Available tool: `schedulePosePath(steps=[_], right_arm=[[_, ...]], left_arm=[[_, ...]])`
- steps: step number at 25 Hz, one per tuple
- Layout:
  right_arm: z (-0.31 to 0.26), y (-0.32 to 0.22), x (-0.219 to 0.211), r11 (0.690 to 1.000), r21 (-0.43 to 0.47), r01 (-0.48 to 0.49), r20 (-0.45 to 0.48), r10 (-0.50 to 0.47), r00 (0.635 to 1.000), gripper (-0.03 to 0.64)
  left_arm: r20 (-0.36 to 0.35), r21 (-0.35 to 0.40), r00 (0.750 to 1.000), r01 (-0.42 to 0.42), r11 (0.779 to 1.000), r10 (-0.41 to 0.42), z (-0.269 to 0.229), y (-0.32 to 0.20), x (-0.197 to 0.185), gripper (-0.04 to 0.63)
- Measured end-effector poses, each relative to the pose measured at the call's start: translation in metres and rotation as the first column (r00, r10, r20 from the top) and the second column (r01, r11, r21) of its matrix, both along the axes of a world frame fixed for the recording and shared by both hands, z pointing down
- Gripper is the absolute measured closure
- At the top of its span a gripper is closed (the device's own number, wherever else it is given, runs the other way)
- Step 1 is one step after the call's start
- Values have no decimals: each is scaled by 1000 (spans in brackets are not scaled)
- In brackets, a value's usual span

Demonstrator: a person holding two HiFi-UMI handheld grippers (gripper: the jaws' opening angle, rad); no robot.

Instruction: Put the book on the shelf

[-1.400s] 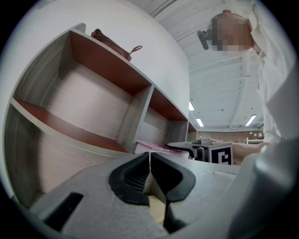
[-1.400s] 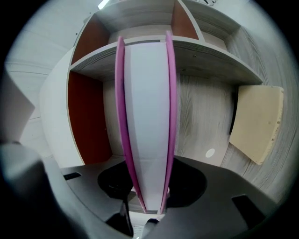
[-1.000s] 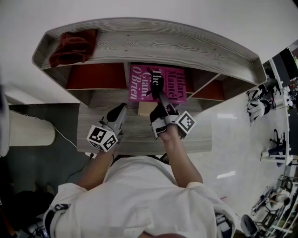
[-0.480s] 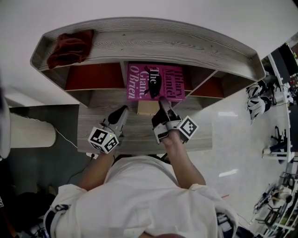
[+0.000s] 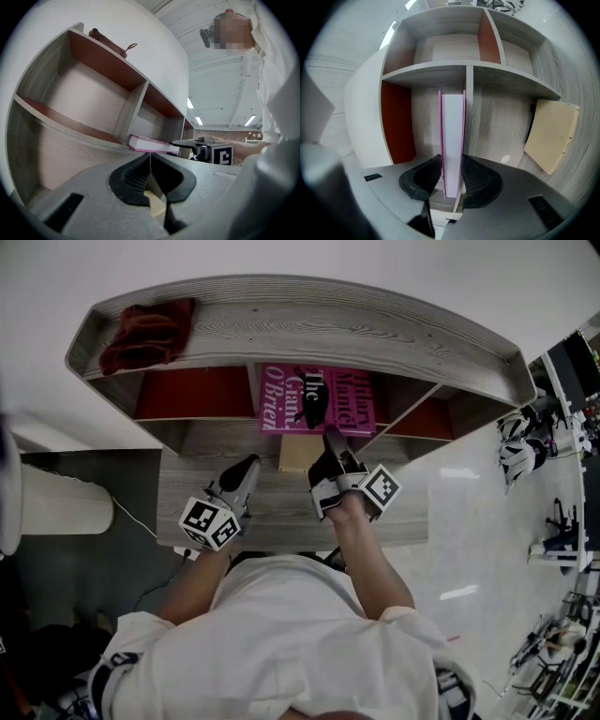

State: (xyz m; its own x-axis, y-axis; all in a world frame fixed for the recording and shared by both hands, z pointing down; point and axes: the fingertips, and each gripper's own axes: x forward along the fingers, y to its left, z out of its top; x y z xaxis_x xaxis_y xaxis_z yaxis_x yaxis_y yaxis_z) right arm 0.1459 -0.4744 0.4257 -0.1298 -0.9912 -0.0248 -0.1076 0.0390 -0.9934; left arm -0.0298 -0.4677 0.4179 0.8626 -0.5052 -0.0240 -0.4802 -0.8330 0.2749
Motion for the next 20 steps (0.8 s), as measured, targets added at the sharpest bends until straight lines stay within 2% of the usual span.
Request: schedulePosePath(steps=[16, 18, 20], right_arm=[[4, 9, -6, 999, 39, 22, 20, -22, 1000, 483], [1, 21, -6, 998, 53, 41, -61, -38, 997, 483], [-13, 37, -4, 993, 97, 67, -243, -42, 969, 483]], left_arm=[[0, 1, 1000, 24, 1000, -24, -1, 13, -9, 572], [0, 6, 1000, 23, 1000, -23, -3, 15, -7, 572], [2, 15, 1000, 24, 1000, -24, -5, 18, -4, 572]])
